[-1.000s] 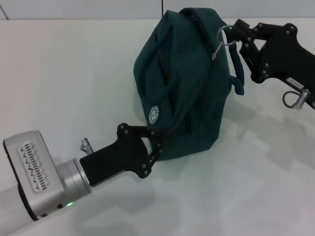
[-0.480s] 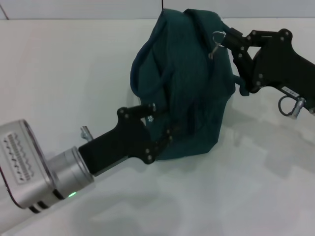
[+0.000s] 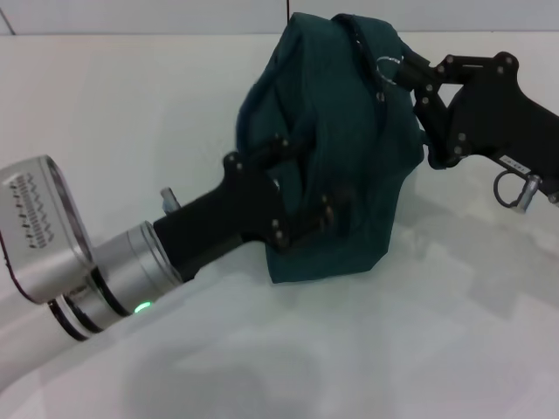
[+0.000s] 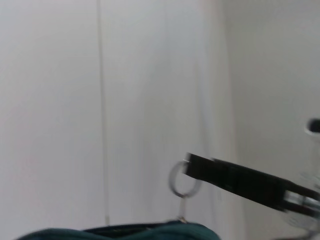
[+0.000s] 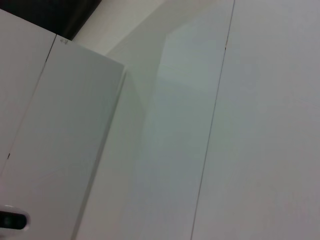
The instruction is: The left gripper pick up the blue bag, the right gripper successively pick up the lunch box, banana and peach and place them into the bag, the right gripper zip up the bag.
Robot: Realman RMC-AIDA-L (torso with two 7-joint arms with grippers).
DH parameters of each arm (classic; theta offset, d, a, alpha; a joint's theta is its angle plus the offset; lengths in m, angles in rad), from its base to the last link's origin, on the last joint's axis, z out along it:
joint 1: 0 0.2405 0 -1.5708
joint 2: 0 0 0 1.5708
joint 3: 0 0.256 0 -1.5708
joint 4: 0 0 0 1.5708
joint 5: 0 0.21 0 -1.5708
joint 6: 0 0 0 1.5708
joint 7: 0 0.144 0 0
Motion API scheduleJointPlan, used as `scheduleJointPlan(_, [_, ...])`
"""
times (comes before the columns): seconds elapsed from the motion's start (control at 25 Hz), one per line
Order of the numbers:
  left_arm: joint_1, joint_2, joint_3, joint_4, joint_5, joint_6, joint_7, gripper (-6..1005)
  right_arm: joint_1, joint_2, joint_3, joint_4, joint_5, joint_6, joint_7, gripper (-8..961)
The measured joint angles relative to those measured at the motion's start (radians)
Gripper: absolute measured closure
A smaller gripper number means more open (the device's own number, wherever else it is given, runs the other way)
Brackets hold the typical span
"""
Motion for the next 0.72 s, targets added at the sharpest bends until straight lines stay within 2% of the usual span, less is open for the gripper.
scheduleJointPlan(0.12, [-0.001, 0.000, -0.051, -0.012, 0.000, -0.014, -0.003, 399, 0.000, 0.000, -0.006, 0.002, 0.000, -0.002, 0.000, 938])
scheduleJointPlan(0.24, [-0.002, 0.000, -0.058, -0.013, 0.001, -0.022, 0.002, 340, -0.006, 0.000, -0.009, 0.001, 0.000, -0.002, 0.000, 938])
scheduleJointPlan(0.44, [0.011, 0.000, -0.054, -0.007, 0.008, -0.019, 0.014, 425, -0.012, 0.000, -0.023, -0.002, 0.005, -0.008, 0.000, 939])
scheduleJointPlan(0.56, [0.018, 0.000, -0.036, -0.002, 0.015, -0.006, 0.053, 644, -0.012, 0.000, -0.034, -0.001, 0.008, -0.016, -0.006, 939])
scheduleJointPlan(0.72, [0.044, 0.004, 0.008, 0.042, 0.044, 0.025, 0.125, 818, -0.016, 0.000, -0.036, 0.006, 0.009, -0.051, 0.000, 939])
